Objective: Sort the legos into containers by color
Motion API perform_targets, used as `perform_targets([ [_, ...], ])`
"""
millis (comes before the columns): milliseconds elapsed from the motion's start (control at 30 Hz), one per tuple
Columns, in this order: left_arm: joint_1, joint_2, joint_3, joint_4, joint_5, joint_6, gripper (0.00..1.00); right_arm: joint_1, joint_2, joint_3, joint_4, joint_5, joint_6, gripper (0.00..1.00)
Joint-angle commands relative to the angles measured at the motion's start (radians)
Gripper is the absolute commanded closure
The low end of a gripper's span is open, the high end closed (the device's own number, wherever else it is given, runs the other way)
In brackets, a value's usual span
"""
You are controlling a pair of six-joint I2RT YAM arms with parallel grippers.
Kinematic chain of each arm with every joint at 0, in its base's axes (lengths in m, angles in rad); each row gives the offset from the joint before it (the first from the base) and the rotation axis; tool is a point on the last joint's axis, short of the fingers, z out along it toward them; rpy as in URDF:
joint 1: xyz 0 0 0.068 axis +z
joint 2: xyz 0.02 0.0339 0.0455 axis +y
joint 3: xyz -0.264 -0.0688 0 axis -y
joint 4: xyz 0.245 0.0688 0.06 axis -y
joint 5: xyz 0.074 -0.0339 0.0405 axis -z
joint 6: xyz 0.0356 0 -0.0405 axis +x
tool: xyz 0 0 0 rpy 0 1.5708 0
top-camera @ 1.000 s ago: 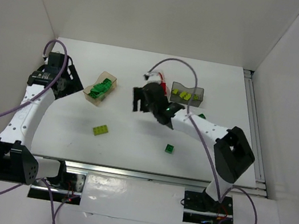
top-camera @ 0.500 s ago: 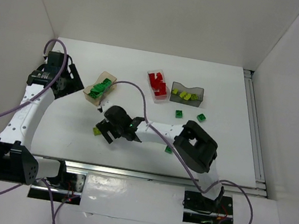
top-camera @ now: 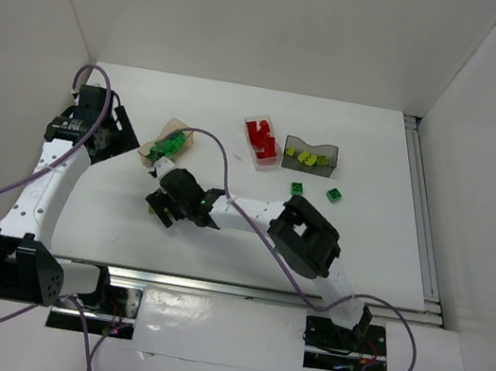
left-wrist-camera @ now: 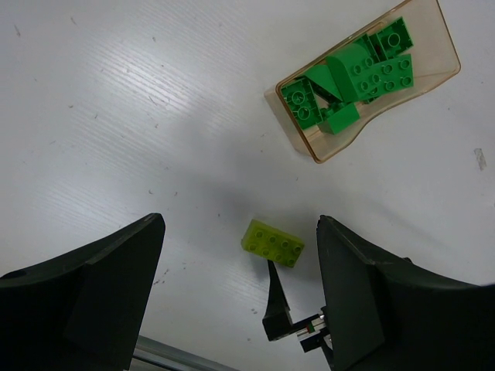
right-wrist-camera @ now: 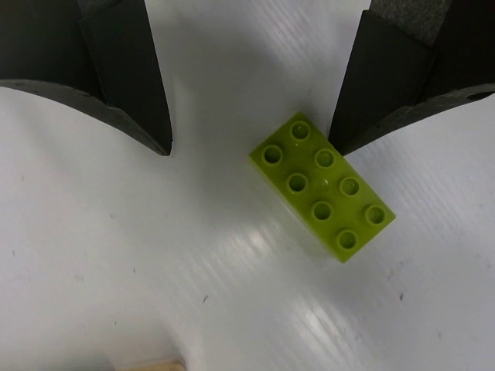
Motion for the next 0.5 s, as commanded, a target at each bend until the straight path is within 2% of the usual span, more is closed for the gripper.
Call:
perform_targets([
  [0,0.006,-0.027,0.019,0.003,-0.008,0.027,0.11,0.004,0.060,0.054,0.007,0.016,-0.031,0.11],
  [267,0.006,-0.027,0.010,0.003,-0.017,0.027,0.11,0.013,0.095,0.126,0.020,-0.021,-0.100,0.10],
  [467,0.006,-0.027,0.010,0.003,-0.017,0.027,0.11,0.013,0.139,0.163,0.009,-0.041,-0.100,0.24],
])
